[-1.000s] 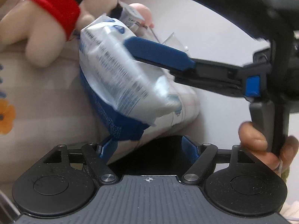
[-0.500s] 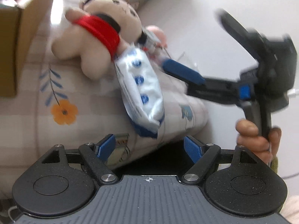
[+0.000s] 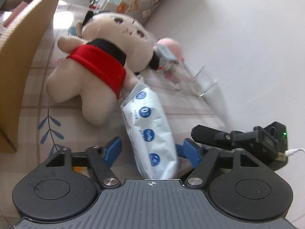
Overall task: Organize soft objects
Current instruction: 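Carry the wipes packet toward the cardboard box with the left gripper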
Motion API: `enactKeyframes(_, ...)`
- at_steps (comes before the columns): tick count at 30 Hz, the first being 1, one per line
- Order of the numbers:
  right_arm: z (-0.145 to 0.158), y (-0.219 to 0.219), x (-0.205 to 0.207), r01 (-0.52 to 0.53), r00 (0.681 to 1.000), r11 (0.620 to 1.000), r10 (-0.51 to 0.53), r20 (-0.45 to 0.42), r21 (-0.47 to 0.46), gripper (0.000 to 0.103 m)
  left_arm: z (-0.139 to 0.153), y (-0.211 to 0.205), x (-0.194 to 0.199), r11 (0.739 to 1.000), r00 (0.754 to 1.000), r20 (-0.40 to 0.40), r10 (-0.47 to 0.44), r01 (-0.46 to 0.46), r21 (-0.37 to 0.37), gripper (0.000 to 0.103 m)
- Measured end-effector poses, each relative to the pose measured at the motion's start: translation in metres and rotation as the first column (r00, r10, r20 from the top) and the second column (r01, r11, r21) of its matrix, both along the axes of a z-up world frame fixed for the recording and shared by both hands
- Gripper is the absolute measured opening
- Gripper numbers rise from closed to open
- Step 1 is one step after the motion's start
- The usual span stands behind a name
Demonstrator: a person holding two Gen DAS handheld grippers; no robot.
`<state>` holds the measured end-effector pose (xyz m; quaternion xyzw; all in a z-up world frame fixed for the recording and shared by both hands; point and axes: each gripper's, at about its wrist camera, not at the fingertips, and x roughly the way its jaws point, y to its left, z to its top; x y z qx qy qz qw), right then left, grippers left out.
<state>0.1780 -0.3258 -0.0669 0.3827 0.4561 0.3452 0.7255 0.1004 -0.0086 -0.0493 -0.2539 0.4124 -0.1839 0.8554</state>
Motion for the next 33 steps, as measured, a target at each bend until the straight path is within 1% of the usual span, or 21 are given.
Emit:
enactKeyframes(1, -0.005, 0.0, 0.0, -0.001, 1.0, 1.0, 0.002, -0.01, 0.008, 0.084, -0.003, -0.002, 0.003, 1.0, 1.0, -0.018, -0.001, 0.001, 0.01, 0.053)
enactKeyframes(2, -0.008, -0.001, 0.001, -0.002, 1.0, 1.0, 0.003, -0.016, 0.013, 0.084, -0.007, -0.003, 0.005, 1.0, 0.999, -0.036, 0.0, 0.001, 0.014, 0.05)
enactKeyframes(3, -0.008, 0.003, 0.001, -0.003, 1.0, 1.0, 0.003, -0.018, 0.012, 0.084, -0.01, -0.002, 0.006, 1.0, 0.999, -0.047, -0.008, 0.008, 0.0, 0.043)
enactKeyframes(5, -0.011, 0.003, 0.001, -0.003, 1.0, 1.0, 0.003, -0.025, 0.009, 0.084, -0.013, -0.002, 0.007, 0.999, 0.998, -0.053, -0.018, 0.016, -0.028, 0.041)
enactKeyframes(6, -0.01, 0.006, 0.001, -0.004, 1.0, 1.0, 0.005, -0.026, 0.008, 0.084, -0.013, -0.001, 0.006, 0.999, 0.998, -0.052, -0.018, 0.017, -0.028, 0.04)
enactKeyframes(8, -0.011, 0.005, -0.001, -0.007, 0.999, 1.0, 0.007, -0.032, 0.017, 0.084, -0.017, 0.002, 0.007, 0.999, 0.998, -0.063, -0.015, 0.013, -0.042, 0.039)
enactKeyframes(12, -0.014, 0.001, -0.012, -0.015, 0.999, 0.999, 0.017, -0.045, 0.031, 0.084, -0.025, 0.015, -0.005, 0.996, 0.996, -0.091, -0.007, -0.002, -0.092, 0.037)
enactKeyframes(15, -0.019, 0.003, -0.021, -0.027, 0.998, 0.999, 0.029, -0.064, 0.04, 0.084, -0.027, 0.02, -0.015, 0.995, 0.995, -0.095, -0.018, 0.008, -0.103, 0.037)
enactKeyframes(19, -0.025, 0.011, -0.031, -0.051, 0.996, 0.998, 0.052, -0.072, 0.022, 0.084, -0.032, 0.024, -0.028, 0.993, 0.994, -0.105, -0.03, 0.018, -0.115, 0.036)
enactKeyframes(21, -0.031, 0.017, -0.035, -0.062, 0.994, 0.998, 0.064, -0.086, 0.026, 0.083, -0.035, 0.026, -0.032, 0.992, 0.993, -0.109, -0.034, 0.02, -0.123, 0.036)
enactKeyframes(24, -0.04, 0.025, -0.036, -0.067, 0.993, 0.996, 0.072, -0.095, 0.057, 0.08, -0.041, 0.034, -0.038, 0.988, 0.991, -0.129, -0.034, 0.014, -0.155, 0.036)
enactKeyframes(26, -0.046, 0.03, -0.036, -0.062, 0.992, 0.994, 0.071, -0.101, 0.086, 0.076, -0.044, 0.035, -0.039, 0.985, 0.99, -0.139, -0.028, 0.004, -0.17, 0.036)
enactKeyframes(28, -0.051, 0.035, -0.038, -0.059, 0.991, 0.992, 0.071, -0.111, 0.109, 0.073, -0.044, 0.035, -0.04, 0.987, 0.99, -0.137, -0.022, 0.0, -0.163, 0.036)
enactKeyframes(31, -0.052, 0.041, -0.042, -0.049, 0.994, 0.994, 0.059, -0.09, 0.1, 0.07, -0.038, 0.033, -0.047, 0.994, 0.994, -0.104, -0.019, 0.008, -0.106, 0.035)
enactKeyframes(33, -0.049, 0.042, -0.047, -0.039, 0.996, 0.995, 0.046, -0.073, 0.096, 0.069, -0.031, 0.027, -0.051, 0.998, 0.997, -0.073, -0.018, 0.014, -0.054, 0.034)
